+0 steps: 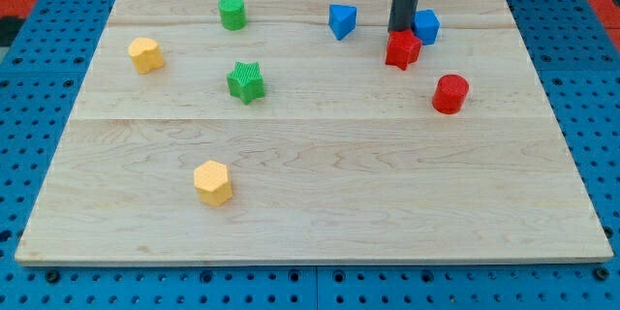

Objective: Slide the blue cube towards the top right

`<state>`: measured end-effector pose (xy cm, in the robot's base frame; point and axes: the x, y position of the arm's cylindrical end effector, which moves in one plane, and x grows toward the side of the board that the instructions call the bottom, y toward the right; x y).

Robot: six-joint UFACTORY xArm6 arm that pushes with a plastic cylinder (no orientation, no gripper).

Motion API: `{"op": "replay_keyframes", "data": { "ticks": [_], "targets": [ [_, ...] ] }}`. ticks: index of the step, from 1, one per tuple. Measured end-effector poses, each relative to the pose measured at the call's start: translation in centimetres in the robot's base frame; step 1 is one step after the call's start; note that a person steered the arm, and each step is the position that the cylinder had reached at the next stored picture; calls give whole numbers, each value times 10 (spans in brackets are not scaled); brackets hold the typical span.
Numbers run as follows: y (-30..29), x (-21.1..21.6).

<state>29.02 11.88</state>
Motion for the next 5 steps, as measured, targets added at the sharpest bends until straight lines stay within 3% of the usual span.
{"op": "replay_keyframes", "data": {
  "ticks": [2,4,5],
  "targets": [
    [-13,-7],
    [12,-2],
    [15,17]
  ]
}}
